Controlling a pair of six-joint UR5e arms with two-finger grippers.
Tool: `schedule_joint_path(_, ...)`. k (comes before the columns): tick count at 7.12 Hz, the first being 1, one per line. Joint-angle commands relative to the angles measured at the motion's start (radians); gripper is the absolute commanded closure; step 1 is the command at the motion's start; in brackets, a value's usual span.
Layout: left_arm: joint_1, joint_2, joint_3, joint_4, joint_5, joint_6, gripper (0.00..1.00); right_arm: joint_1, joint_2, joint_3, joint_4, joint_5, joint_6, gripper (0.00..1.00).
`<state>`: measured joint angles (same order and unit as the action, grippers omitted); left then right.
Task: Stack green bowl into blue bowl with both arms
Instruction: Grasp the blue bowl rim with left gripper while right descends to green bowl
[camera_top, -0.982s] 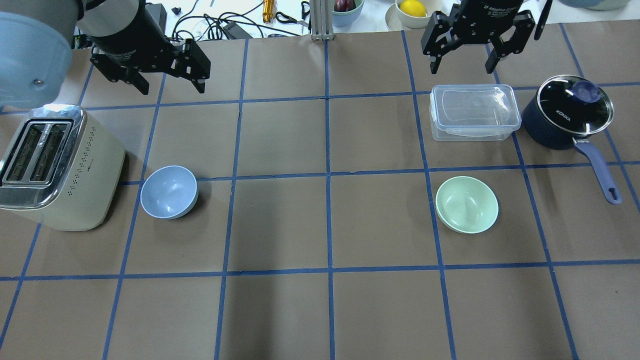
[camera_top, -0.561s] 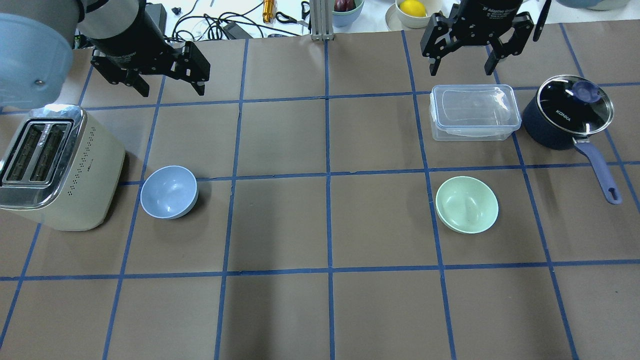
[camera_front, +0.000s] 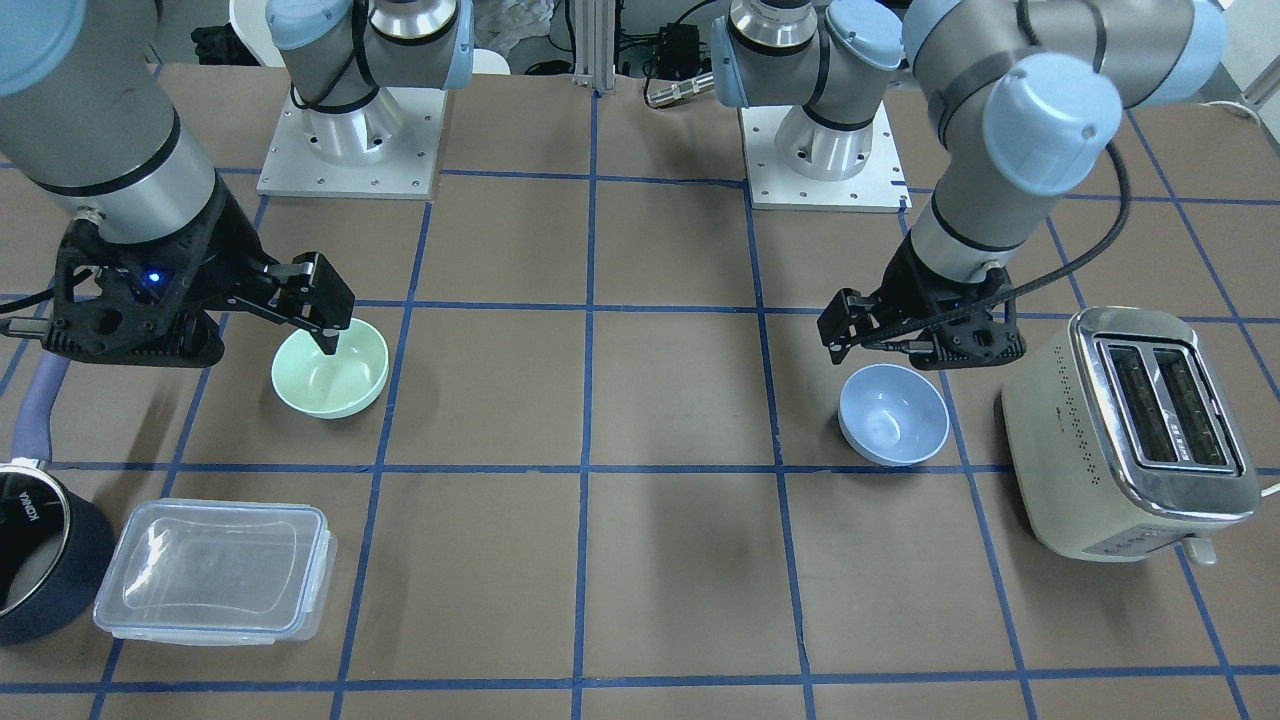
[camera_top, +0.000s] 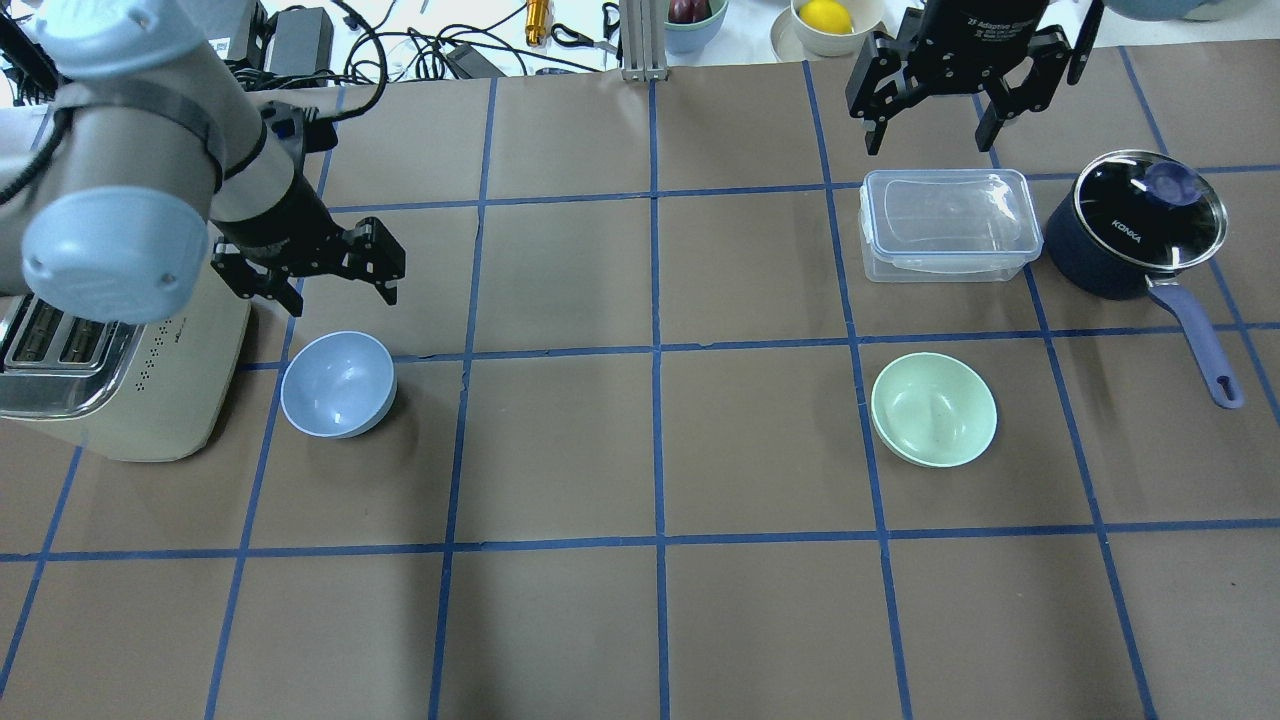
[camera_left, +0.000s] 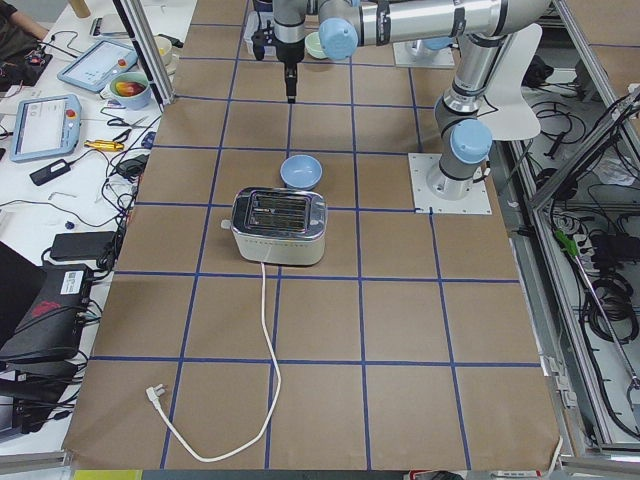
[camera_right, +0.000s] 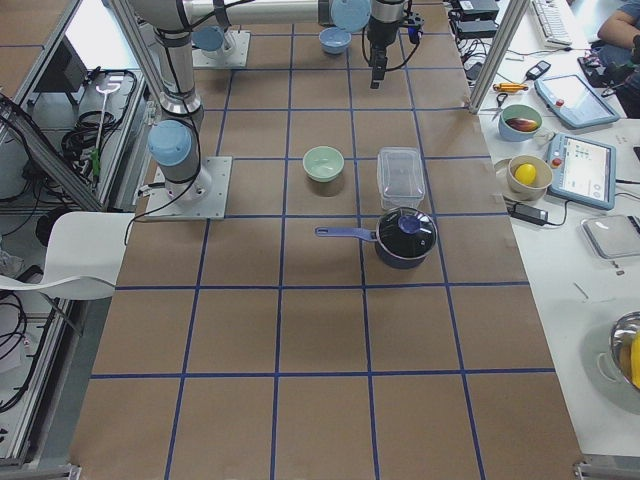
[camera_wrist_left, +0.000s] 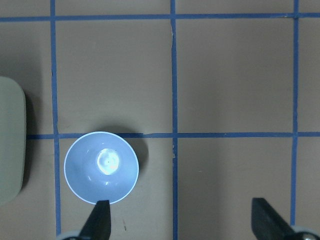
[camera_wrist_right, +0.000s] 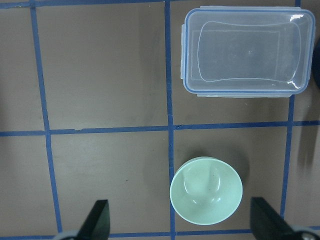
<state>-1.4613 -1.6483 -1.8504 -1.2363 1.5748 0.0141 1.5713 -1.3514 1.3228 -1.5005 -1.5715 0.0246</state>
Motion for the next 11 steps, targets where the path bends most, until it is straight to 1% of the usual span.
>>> schedule_joint_path(1, 0.015, -0.071, -0.191, 0.266, 0.008, 0.026, 0.00, -0.005, -0.003, 0.077, -0.012, -0.007, -0.043, 0.00)
schedule_joint_path(2, 0.015, -0.103, -0.240, 0.329, 0.010, 0.026, 0.00, -0.019, -0.006, 0.111, -0.017, -0.010, -0.098, 0.00)
schedule_joint_path(3, 0.015, -0.135, -0.260, 0.406, 0.030, 0.041, 0.00, -0.042, -0.005, 0.136, -0.017, -0.015, -0.141, 0.00)
schedule_joint_path(4, 0.015, -0.171, -0.260, 0.435, 0.081, 0.041, 0.15, -0.080, -0.006, 0.191, -0.065, -0.033, -0.146, 0.00)
schedule_joint_path(5, 0.013, -0.189, -0.256, 0.443, 0.083, 0.047, 0.60, -0.118, -0.008, 0.247, -0.164, -0.045, -0.172, 0.00)
schedule_joint_path(6, 0.012, -0.192, -0.254, 0.449, 0.083, 0.076, 0.91, -0.154, -0.009, 0.301, -0.217, -0.045, -0.223, 0.00)
schedule_joint_path(7, 0.004, -0.196, -0.245, 0.477, 0.079, 0.073, 0.96, -0.201, -0.023, 0.356, -0.265, -0.042, -0.306, 0.00)
schedule_joint_path(8, -0.001, -0.203, -0.221, 0.500, 0.065, 0.075, 0.96, -0.253, -0.038, 0.445, -0.337, -0.042, -0.372, 0.00)
schedule_joint_path(9, -0.037, -0.203, -0.183, 0.486, 0.068, 0.073, 0.96, -0.264, -0.072, 0.558, -0.419, -0.042, -0.365, 0.00)
schedule_joint_path(10, -0.094, -0.208, -0.140, 0.456, 0.070, 0.054, 0.96, -0.264, -0.112, 0.698, -0.573, -0.039, -0.358, 0.00)
schedule_joint_path(11, -0.149, -0.214, -0.094, 0.421, 0.051, -0.047, 0.96, -0.266, -0.114, 0.819, -0.728, -0.042, -0.364, 0.00)
